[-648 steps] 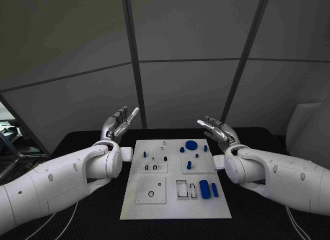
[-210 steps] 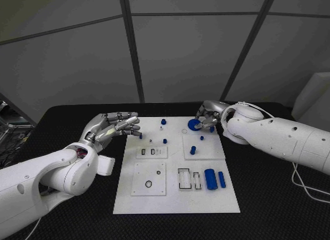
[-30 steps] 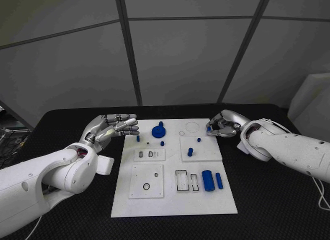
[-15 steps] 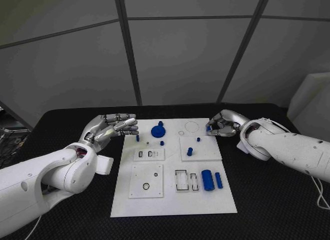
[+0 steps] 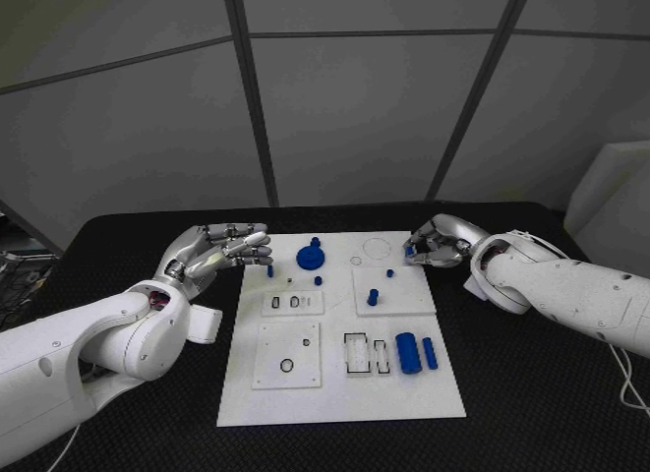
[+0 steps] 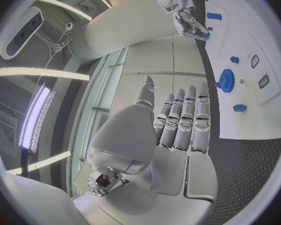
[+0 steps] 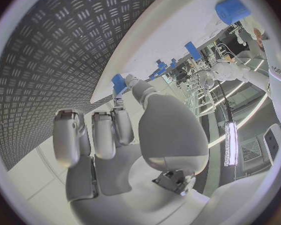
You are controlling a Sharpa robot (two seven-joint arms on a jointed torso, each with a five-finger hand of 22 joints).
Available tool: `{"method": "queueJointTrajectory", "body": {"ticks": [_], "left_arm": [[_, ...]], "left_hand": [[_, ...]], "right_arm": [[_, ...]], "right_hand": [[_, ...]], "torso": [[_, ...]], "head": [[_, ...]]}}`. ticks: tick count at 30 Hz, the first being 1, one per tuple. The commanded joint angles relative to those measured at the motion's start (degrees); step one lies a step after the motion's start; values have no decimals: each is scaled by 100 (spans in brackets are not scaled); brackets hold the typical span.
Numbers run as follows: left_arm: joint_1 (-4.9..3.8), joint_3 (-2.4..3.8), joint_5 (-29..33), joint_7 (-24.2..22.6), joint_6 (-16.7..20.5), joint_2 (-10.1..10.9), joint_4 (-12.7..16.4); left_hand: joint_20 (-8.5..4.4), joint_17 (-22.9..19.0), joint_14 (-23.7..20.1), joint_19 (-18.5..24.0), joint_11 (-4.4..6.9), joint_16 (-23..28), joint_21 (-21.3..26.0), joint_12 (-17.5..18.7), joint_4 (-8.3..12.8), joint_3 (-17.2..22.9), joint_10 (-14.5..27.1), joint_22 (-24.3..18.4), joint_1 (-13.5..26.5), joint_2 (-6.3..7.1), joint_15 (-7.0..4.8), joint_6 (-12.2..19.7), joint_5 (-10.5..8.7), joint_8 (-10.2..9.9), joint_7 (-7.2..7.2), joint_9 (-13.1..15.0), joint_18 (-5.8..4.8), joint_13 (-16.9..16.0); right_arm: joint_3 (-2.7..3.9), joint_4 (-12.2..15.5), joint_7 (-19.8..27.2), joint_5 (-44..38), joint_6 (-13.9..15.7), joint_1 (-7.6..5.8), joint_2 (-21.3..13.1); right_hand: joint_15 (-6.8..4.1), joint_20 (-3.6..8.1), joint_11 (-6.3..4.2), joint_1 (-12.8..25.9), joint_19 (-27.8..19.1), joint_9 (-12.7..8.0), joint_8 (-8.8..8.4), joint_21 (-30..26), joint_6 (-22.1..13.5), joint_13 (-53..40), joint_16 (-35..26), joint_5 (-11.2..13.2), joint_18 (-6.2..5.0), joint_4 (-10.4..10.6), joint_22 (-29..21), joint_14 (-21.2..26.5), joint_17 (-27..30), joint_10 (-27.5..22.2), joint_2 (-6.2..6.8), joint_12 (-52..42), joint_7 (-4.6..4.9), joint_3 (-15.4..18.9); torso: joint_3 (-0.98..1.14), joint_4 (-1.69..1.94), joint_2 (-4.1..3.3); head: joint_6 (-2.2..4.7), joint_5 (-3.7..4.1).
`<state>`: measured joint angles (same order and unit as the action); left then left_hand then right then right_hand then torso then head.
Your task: Assemble the parts on the task board
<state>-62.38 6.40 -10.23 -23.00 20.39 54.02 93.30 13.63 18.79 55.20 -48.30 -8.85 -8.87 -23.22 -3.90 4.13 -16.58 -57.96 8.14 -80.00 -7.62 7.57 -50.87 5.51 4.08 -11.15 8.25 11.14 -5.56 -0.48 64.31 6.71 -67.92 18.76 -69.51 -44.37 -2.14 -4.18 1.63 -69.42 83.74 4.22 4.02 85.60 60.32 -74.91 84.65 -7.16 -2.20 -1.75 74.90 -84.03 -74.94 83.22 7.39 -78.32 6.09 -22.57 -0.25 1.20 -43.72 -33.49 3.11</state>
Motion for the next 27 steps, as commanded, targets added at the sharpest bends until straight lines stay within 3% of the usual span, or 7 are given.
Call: {"method": "queueJointTrajectory", "body": {"ticks": [1,9,17,24,27], "left_arm": [[-6,6,-1,3,-70,3,17],[-6,6,-1,2,-69,7,20],[-6,6,-1,1,-67,10,18],[-6,6,-1,1,-59,22,4],[-7,6,-1,2,-58,20,-6]], "left_hand": [[3,-9,-20,53,-26,20,30,19,29,5,19,-7,-5,-69,8,13,-6,-27,-7,5,-79,1],[3,-9,-20,53,-26,20,30,19,29,5,19,-7,-5,-69,8,13,-6,-27,-7,5,-79,1],[9,-10,-15,52,-25,36,39,20,35,0,21,-15,-1,-74,15,15,-8,-28,-7,6,-79,1],[9,-10,-15,52,-25,36,39,20,35,0,21,-15,-1,-74,15,15,-8,-28,-7,6,-79,1],[9,-10,-15,52,-25,36,39,20,35,0,21,-15,-1,-74,15,15,-8,-28,-7,6,-79,1]], "right_arm": [[2,-9,2,-16,18,-10,12],[3,-29,0,-16,26,-10,31],[3,7,22,-16,135,-10,18],[14,294,9,-16,275,-13,-139],[89,500,-11,-16,337,-15,-205]], "right_hand": [[-46,22,-29,8,57,18,47,29,80,-324,34,1,14,-4,604,-409,-712,27,-61,-25,-5,-54],[-57,32,-42,20,63,31,56,33,141,-327,41,1,15,-20,614,-412,-725,29,-86,-28,-21,-76],[-82,56,-71,-4,82,51,54,46,233,-340,49,-15,22,-75,644,-416,-741,36,-192,-38,-51,-165],[-87,61,-75,-19,107,54,45,63,242,-337,55,-18,31,-102,683,-418,-751,35,-213,-35,-53,-190],[-89,64,-77,-28,115,55,42,69,249,-335,54,-19,34,-117,696,-418,-750,34,-222,-33,-55,-202]], "torso": [[2,12,1],[1,2,1],[3,3,4],[0,-6,13],[-7,-8,19]], "head": [[-7,-9],[-15,-12],[-20,-3],[-9,1],[12,0]]}}
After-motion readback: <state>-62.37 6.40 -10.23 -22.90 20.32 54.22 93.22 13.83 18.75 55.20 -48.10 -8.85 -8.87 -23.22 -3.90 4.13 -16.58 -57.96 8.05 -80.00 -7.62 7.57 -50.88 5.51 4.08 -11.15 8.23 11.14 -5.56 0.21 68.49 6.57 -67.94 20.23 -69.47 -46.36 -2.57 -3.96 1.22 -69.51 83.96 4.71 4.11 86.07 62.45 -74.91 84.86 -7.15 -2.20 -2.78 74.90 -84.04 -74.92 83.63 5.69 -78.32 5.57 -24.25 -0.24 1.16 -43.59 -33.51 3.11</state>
